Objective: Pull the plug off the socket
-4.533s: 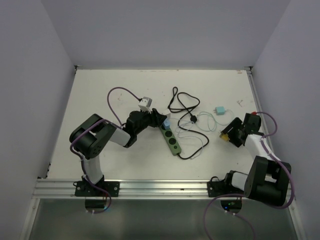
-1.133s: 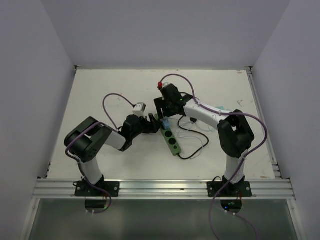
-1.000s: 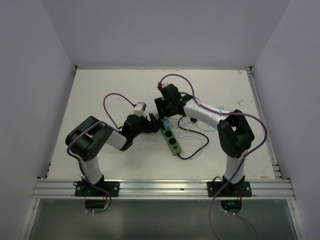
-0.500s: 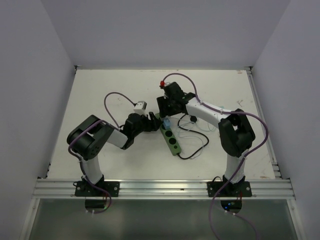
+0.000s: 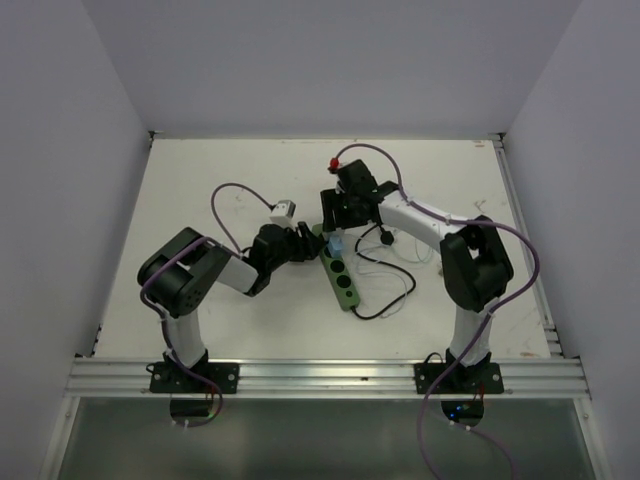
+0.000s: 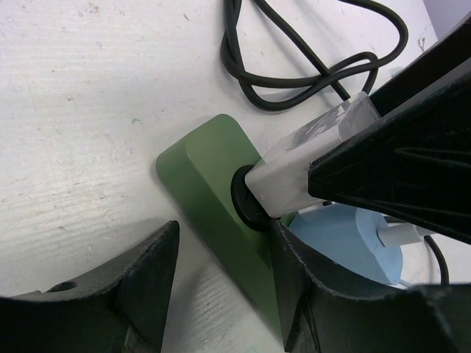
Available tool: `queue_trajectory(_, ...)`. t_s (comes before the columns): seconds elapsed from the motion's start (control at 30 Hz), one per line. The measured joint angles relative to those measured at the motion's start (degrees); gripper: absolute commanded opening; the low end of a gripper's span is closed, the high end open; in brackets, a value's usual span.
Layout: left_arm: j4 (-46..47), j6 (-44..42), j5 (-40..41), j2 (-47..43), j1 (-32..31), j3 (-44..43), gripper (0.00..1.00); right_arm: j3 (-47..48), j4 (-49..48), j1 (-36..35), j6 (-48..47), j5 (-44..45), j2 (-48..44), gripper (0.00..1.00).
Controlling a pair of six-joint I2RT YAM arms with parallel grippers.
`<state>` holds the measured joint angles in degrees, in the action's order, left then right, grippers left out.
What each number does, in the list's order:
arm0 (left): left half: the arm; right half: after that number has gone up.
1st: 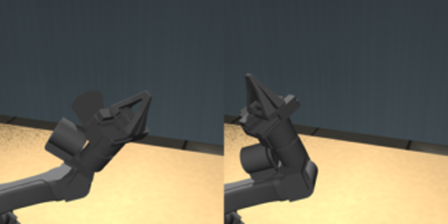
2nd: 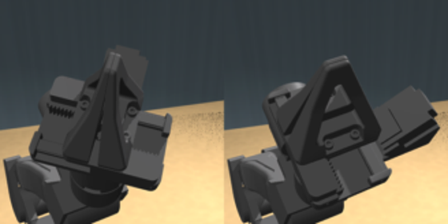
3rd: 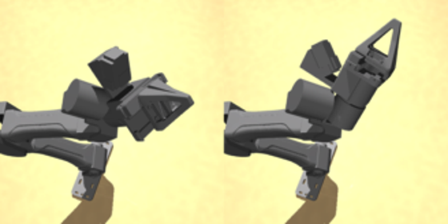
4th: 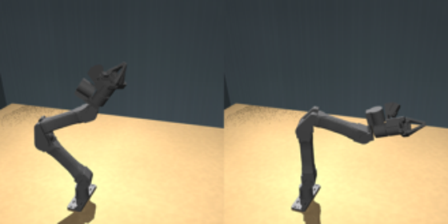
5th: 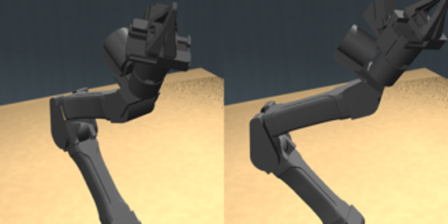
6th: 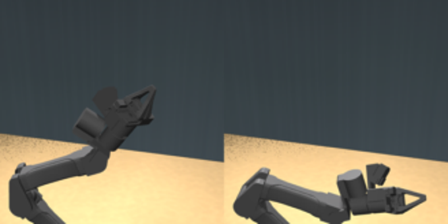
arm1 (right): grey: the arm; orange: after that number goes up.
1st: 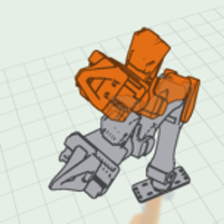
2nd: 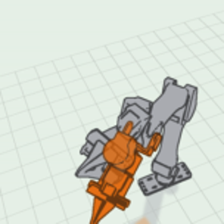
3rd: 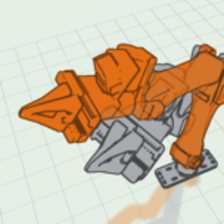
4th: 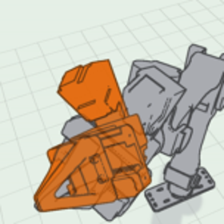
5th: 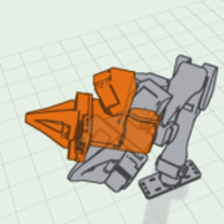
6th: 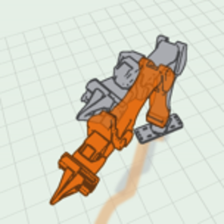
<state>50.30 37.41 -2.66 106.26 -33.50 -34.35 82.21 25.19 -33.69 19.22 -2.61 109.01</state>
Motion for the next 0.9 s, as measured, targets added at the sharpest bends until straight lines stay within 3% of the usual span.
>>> queue_trajectory(0.43, 1.0, 1.0, -2.4, 2.1, 0.0, -2.3, 0.27, -0.5, 0.1, 2.6, 3.1, -2.1, 0.0, 0.03)
queue_trajectory(0.7, 1.2, 1.0, -3.5, 3.9, -0.1, -4.2, 0.24, -0.5, 0.9, 1.5, 2.4, 2.0, -0.5, 0.03)
queue_trajectory(0.9, 0.9, 1.0, -3.7, 4.2, 0.0, -4.4, 0.22, 1.2, 2.6, -3.3, 1.1, 11.0, 0.1, 0.00)
